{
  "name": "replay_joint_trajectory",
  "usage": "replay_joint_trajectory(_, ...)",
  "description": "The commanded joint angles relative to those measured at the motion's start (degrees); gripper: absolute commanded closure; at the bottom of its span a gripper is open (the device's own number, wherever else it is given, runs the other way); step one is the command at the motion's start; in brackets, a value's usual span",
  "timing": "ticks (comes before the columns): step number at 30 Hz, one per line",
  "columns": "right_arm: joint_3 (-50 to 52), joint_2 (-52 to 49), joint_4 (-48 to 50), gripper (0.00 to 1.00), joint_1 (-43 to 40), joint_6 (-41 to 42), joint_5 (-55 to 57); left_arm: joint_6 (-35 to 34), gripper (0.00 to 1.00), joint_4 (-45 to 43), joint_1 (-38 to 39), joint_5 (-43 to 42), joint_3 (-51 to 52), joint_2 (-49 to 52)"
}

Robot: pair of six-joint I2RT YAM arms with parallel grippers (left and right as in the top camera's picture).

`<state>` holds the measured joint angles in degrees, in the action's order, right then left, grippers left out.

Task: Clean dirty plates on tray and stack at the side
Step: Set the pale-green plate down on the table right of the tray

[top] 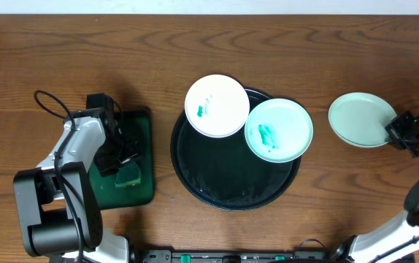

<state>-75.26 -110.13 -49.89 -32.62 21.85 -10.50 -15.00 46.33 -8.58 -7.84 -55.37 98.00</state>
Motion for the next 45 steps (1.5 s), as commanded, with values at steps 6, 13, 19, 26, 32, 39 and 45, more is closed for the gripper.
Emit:
replay_joint_trajectory(6, -0.79, -2.51, 3.3, 0.99, -0.85, 1.46, 3.21, -0.04, 0.25, 0.7, -0.09, -0.74, 0.2, 0.39)
replay_joint_trajectory(13, -0.81, -2.45, 2.91, 0.81, -0.66, -1.14, 1.84, -0.04, 0.25, 0.7, -0.09, -0.74, 0.2, 0.39)
replay_joint_trajectory(19, -0.9, 0.5, 2.4, 0.67, -0.66, -1.11, 1.42, -0.04, 0.25, 0.7, -0.09, -0.74, 0.2, 0.39)
replay_joint_trajectory(26, -4.48, 10.84, -1.66, 0.61, -0.42, -1.14, 0.98, -0.04, 0.25, 0.68, -0.09, -0.74, 0.2, 0.39)
replay_joint_trajectory(32, -6.56, 23.93, -3.98, 0.57, 2.29, -1.14, -0.57, -0.02, 0.25, 0.72, -0.09, -0.72, 0.2, 0.39)
replay_joint_trajectory(39, -6.54, 36.5, -6.43, 0.44, 10.86, -2.27, -2.86, -0.04, 0.25, 0.68, -0.09, -0.72, 0.2, 0.39)
replay_joint_trajectory(45, -6.43, 34.12, -15.96, 0.39, 19.87, -4.74, -2.89, -0.04, 0.25, 0.7, -0.09, -0.72, 0.2, 0.39)
